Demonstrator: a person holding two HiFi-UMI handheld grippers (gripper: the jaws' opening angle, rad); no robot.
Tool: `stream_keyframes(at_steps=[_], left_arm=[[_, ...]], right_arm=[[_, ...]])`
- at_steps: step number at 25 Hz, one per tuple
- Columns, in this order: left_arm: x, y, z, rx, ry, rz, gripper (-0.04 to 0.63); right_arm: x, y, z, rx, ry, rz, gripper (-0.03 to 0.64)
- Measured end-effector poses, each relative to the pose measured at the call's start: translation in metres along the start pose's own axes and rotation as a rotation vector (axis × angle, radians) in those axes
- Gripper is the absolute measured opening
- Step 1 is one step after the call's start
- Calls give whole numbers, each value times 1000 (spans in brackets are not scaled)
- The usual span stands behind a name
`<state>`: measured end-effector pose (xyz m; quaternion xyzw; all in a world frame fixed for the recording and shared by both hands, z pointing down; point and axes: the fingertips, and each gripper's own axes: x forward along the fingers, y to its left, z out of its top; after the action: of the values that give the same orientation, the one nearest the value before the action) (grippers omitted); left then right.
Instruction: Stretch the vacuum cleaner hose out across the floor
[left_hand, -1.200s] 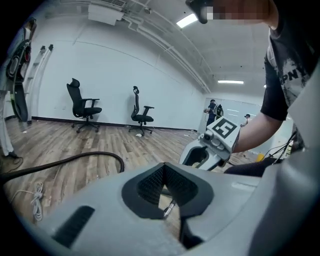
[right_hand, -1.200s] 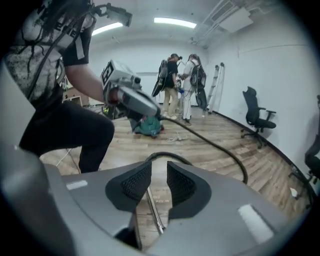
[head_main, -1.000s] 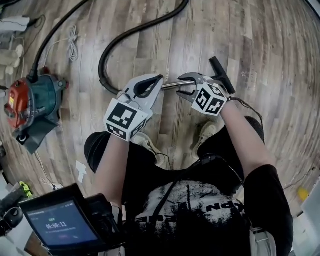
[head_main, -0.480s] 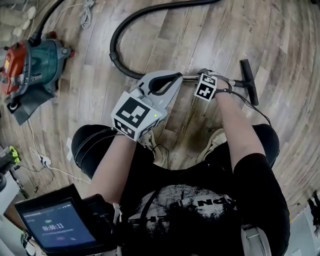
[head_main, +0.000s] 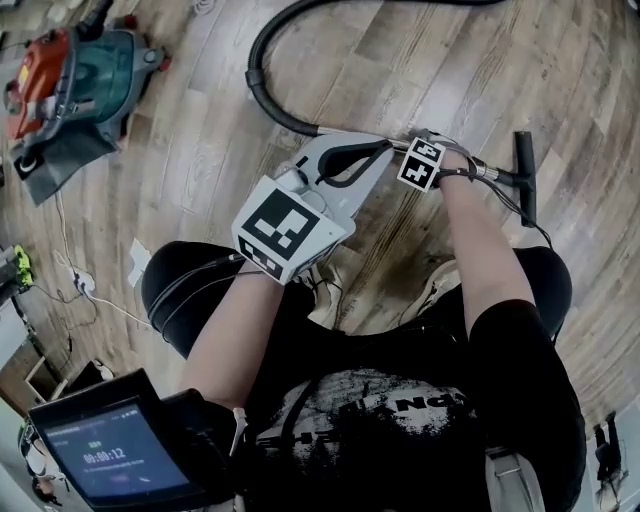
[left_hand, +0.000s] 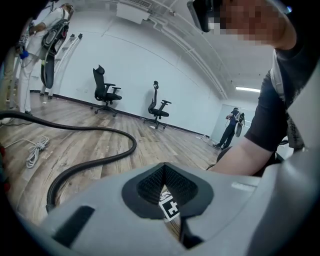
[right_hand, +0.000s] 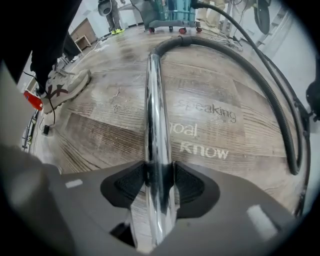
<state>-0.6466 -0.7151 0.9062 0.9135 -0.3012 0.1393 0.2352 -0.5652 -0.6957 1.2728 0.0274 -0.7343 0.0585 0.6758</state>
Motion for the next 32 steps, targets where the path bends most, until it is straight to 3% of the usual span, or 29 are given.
stream_keyframes(at_steps=[4, 9, 12, 20, 22, 23, 26, 29, 32], left_arm=[[-3, 4, -7, -23, 11, 14, 2], [-3, 17, -7, -112, -11, 35, 2], [0, 25, -25, -162, 34, 38, 2], [8, 56, -67, -368, 76, 72, 3], [12, 57, -81, -433, 111, 54, 19], [16, 54, -89, -465, 141, 31, 58], [29, 52, -121, -535, 265, 11, 98], [41, 57, -159, -686, 369, 35, 154], [54, 70, -185, -961, 273, 101, 210]], right_arm=[[-2, -1, -3, -3, 10, -5, 193], [-3, 1, -5, -18, 46, -24, 183], [-3, 3, -3, -31, 47, -13, 178], [-26, 0, 14, -32, 16, 17, 178], [-43, -5, 15, -40, 8, 12, 178], [-53, -8, 14, -42, 4, 6, 178], [-78, -16, 11, -46, -9, -7, 178], [-95, -20, 9, -38, -16, 0, 178], [-106, -16, 9, -21, -19, 19, 178]])
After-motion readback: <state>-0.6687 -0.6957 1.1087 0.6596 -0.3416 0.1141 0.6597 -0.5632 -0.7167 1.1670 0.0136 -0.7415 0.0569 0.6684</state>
